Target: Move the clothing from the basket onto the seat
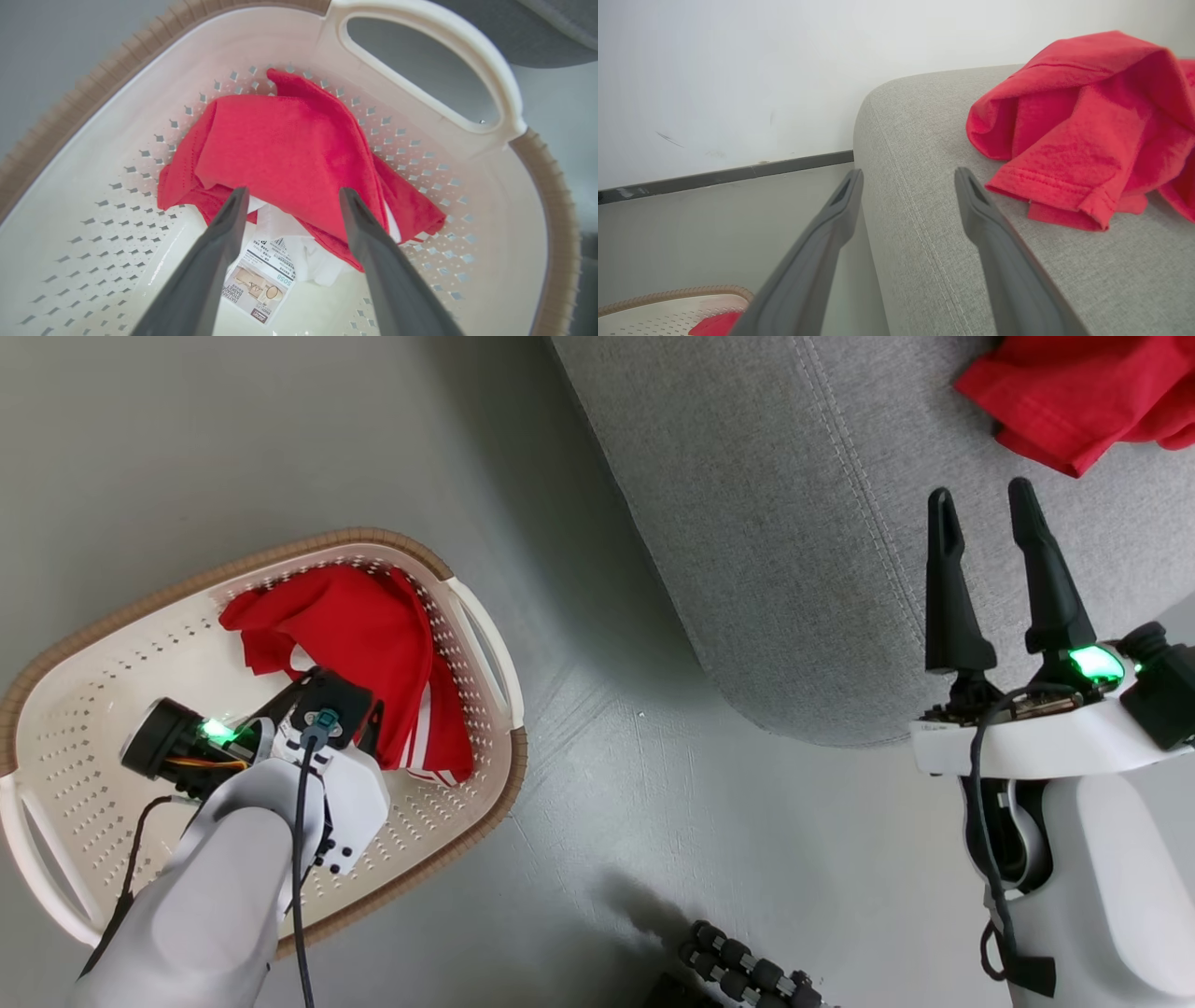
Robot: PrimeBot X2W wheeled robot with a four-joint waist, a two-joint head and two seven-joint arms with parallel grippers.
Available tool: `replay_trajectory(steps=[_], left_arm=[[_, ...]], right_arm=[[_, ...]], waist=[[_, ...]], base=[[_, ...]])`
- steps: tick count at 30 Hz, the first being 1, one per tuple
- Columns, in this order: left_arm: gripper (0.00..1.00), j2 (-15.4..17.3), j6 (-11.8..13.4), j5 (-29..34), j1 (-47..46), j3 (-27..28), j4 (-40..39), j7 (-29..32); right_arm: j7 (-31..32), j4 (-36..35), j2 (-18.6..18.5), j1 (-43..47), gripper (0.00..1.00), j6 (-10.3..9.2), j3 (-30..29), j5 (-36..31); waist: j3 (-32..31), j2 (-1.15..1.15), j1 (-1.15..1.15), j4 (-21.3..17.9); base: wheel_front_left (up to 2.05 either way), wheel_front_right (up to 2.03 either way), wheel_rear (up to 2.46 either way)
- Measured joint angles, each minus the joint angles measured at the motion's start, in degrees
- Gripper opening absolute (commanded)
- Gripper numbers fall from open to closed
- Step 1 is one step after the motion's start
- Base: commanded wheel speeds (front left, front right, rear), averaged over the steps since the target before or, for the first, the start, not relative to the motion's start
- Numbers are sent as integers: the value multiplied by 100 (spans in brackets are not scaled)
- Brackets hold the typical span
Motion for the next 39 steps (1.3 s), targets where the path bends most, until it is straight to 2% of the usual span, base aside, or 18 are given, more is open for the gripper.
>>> replay_trajectory(steps=[5,11,16,25,39], left_arm=[[100,-14,12,-135,-21,168,114,85],[100,-269,94,-676,-146,601,229,181],[100,-299,93,-823,-315,745,330,296],[100,-318,94,-853,-479,787,511,495],[100,-665,7,-1261,-731,971,781,716]], right_arm=[[-8,-22,0,-85,100,0,12,46],[-14,-30,0,-85,100,0,-2,47],[-14,-41,0,-90,100,0,-27,46],[-15,-77,1,-98,100,0,-30,46],[-15,-105,1,-202,100,0,-44,27]], waist=[[97,0,0,-27],[200,0,0,-41],[275,0,0,-37],[366,0,0,-17],[433,0,0,15]], base=[[0,0,0],[0,0,0],[0,0,0],[0,0,0],[0,0,0]])
